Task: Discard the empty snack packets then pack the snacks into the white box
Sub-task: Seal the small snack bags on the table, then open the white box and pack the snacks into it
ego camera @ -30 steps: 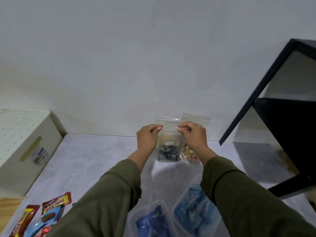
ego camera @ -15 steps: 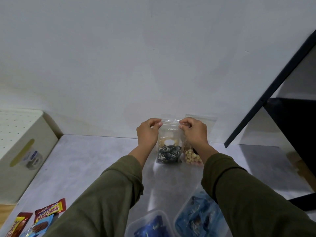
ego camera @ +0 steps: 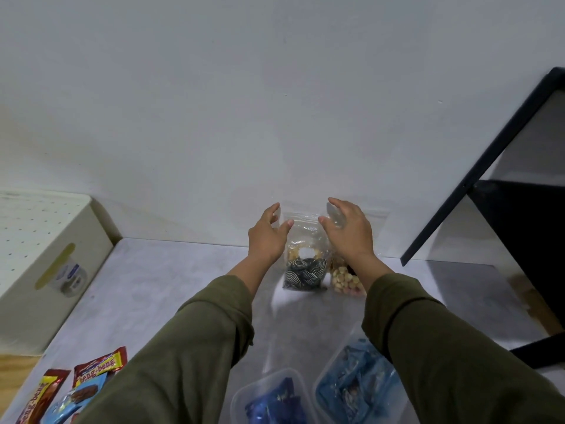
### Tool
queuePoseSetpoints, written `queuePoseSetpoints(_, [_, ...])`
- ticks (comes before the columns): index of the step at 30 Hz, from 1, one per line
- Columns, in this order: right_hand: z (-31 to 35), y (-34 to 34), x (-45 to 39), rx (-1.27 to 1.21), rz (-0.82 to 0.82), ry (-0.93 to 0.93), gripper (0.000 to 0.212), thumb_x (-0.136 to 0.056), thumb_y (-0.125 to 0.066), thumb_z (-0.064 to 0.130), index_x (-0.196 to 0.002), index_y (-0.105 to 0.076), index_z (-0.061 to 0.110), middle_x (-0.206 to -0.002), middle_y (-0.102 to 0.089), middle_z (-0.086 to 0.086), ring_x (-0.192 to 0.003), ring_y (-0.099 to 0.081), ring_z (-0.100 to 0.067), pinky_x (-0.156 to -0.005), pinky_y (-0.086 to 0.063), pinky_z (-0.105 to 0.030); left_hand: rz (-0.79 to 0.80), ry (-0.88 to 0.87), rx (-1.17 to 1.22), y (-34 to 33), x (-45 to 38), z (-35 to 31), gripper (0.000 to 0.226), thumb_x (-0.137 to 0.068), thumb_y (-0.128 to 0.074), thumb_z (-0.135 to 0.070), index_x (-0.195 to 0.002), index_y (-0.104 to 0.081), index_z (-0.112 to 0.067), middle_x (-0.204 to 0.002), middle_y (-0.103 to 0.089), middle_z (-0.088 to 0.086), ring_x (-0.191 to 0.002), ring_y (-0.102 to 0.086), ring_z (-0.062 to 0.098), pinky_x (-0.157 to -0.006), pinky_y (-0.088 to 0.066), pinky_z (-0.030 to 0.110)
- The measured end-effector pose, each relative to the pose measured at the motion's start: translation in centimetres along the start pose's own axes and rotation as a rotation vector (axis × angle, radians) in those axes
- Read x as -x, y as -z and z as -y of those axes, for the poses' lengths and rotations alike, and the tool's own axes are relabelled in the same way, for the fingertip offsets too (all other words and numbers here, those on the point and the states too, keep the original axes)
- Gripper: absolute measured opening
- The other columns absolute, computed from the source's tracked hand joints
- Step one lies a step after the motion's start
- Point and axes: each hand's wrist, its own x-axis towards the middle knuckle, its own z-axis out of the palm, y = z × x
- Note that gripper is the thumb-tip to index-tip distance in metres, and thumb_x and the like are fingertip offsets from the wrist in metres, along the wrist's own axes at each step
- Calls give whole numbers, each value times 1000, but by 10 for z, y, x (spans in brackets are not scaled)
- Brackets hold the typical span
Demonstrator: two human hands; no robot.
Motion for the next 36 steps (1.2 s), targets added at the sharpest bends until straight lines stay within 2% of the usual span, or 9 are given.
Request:
queuePoseSetpoints(3, [7, 6, 6, 42, 101, -33, 54, -88, -59, 37, -138, -42, 26, -145, -40, -1, -135, -34, -19, -109, -28, -32, 85, 5, -66, 10, 9, -10, 66, -93, -51, -44, -148, -22, -25, -151, -36, 5, -137, -36, 26, -113, -29, 36])
queuePoseSetpoints(7, [20, 18, 11, 130, 169, -97, 62, -86, -60, 36, -142, -34, 27, -149, -35, -2, -138, -30, -21, -110, -28, -35, 179, 7, -202, 34, 23, -29, 72, -93, -51, -44, -151, -13, -22, -155, -26, 6, -141, -27, 30, -112, -24, 35])
queuePoseSetpoints(11, [46, 29, 18, 202, 271, -111, 68, -83, -65, 30, -143, -32, 30, -148, -34, -5, -134, -35, -26, -108, -33, -38, 213, 9, -296, 65, 38, -44, 78, -90, -57, -40, -151, -12, -22, -156, -24, 5, -143, -23, 30, -112, -24, 35])
queuePoseSetpoints(15, [77, 32, 29, 247, 322, -34, 70, -81, -66, 28, -143, -32, 29, -146, -35, -8, -133, -36, -26, -109, -34, -38, 226, 20, -370, 99, 54, -52, 80, -88, -61, -37, -151, -14, -22, -155, -26, 5, -142, -24, 28, -111, -25, 33])
queuePoseSetpoints(24, [156, 27, 73, 253, 275, -5, 67, -83, -64, 31, -142, -32, 28, -143, -35, -12, -128, -41, -30, -104, -38, -39, 255, -67, -581, 185, 85, -51, 82, -84, -67, -37, -149, -21, -21, -154, -27, 4, -142, -25, 25, -113, -24, 33])
queuePoseSetpoints(29, [217, -11, 116, 206, 237, -3, 66, -83, -66, 33, -141, -35, 26, -141, -37, -14, -125, -43, -30, -103, -36, -38, 203, -110, -582, 265, 116, -21, 81, -83, -68, -37, -148, -24, -22, -153, -29, 6, -141, -26, 25, -112, -24, 33])
queuePoseSetpoints(36, [309, -122, 194, 149, 368, 31, 66, -83, -66, 33, -141, -34, 26, -140, -37, -15, -125, -43, -31, -101, -37, -37, 112, -11, -571, 406, 158, 59, 78, -83, -67, -37, -147, -26, -20, -153, -31, 7, -139, -29, 27, -111, -26, 34])
